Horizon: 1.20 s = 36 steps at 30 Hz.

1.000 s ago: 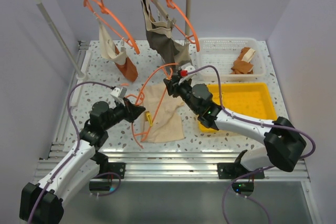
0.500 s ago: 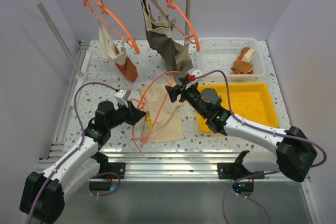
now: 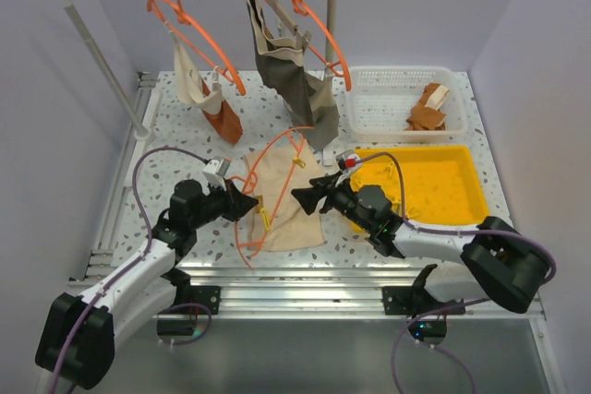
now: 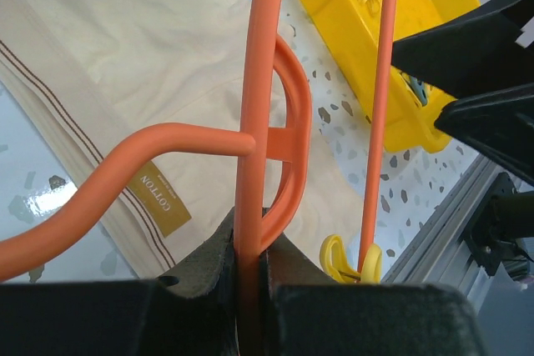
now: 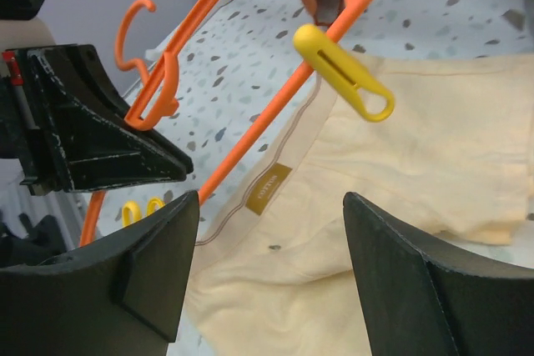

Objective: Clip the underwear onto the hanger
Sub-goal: Adjust the clamp on the hanger.

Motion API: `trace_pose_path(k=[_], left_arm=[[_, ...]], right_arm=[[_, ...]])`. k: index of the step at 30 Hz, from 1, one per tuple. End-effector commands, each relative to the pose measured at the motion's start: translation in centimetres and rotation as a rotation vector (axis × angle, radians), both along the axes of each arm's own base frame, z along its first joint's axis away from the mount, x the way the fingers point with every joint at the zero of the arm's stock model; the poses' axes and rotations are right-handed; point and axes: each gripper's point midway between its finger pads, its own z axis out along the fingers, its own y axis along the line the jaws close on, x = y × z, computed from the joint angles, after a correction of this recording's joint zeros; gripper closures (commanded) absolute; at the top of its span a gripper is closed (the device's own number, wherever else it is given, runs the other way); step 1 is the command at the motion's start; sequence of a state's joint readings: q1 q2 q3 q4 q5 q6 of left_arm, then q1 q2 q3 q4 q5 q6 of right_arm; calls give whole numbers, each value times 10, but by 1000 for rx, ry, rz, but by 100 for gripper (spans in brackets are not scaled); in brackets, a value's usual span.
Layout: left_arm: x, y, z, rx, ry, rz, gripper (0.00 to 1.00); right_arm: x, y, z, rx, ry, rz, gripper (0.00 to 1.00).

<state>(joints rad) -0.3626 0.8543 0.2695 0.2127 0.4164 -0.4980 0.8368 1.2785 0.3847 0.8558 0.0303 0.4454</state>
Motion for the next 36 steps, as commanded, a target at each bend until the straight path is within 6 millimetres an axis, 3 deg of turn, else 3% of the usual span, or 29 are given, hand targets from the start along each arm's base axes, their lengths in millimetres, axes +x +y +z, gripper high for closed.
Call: trace_pose_path(k=[1, 9, 15, 23, 31, 36], left_arm=[[3, -9, 26, -80, -88, -25, 100], [-1, -11, 22, -94, -79, -37, 100], [-1, -12, 22, -99, -77, -42, 100], [0, -12, 17, -103, -63, -31, 100], [7, 3, 33, -105, -131, 70, 100], [6, 1, 26, -98, -104, 61, 100]], right_arm=[[-9, 20, 42, 234, -48, 96, 27], [-17, 40, 42, 415, -41, 204, 28], [-15, 51, 39, 426, -34, 239, 34], [-22, 47, 63, 452, -98, 258, 38], [-26, 37, 52, 431, -83, 232, 37], [-34, 31, 71, 458, -125, 253, 37]])
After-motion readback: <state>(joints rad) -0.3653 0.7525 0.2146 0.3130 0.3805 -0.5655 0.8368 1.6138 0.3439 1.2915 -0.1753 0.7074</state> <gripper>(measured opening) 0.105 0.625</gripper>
